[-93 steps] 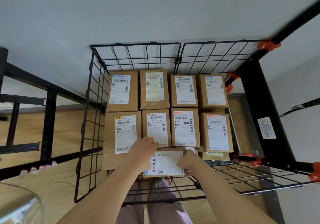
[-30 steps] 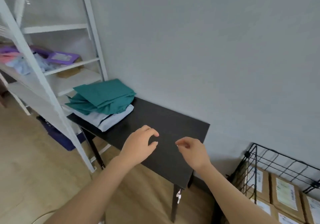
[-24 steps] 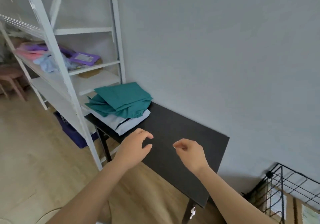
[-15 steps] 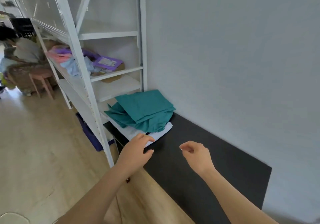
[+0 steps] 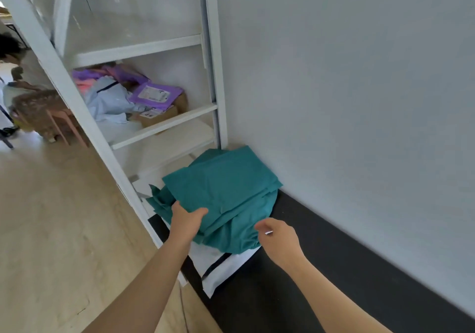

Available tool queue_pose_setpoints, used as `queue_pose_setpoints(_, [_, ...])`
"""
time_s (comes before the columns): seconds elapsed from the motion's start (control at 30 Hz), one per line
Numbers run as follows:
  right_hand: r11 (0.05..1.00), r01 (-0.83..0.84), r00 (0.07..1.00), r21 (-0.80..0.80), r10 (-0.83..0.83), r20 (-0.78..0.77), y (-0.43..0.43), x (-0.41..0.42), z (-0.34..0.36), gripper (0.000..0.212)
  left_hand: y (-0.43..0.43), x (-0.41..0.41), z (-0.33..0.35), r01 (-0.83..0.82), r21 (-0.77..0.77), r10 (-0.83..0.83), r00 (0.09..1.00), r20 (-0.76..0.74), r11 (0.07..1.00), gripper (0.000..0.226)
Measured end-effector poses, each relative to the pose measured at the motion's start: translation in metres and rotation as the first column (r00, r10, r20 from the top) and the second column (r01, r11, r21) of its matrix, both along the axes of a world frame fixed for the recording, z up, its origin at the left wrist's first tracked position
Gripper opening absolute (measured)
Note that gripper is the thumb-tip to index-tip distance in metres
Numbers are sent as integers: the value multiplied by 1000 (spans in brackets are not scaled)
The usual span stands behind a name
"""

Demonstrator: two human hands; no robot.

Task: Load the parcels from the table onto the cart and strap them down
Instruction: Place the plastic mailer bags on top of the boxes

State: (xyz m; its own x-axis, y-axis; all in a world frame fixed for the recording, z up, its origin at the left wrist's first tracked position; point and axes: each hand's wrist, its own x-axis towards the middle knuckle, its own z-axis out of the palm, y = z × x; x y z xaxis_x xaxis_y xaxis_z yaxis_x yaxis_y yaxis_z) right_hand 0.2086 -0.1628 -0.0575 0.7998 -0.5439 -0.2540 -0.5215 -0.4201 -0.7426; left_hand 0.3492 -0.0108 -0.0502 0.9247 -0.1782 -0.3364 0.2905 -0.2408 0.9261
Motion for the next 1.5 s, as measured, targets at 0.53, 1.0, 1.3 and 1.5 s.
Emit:
queue_pose_setpoints(0.53, [984,-49,986,-171,21,-164,-9,55,13,76,-38,68,35,335,-44,-335,909,-248,941,23])
queue_pose_setpoints(1.0, [865,495,828,86,-499,254,-34,50,68,16,-81,54,130,457,-558,-606,789,-106,693,32])
queue_pose_setpoints(1.3, [724,623,631,297,-689,357,-55,7,98,12,-95,40,82,538,-129,-543,840,-3,833,55])
queue_pose_setpoints(1.5, [729,642,670,237,-684,288,-59,-22,88,13,-114,13,73,753,-31,-754,657,0,657,34])
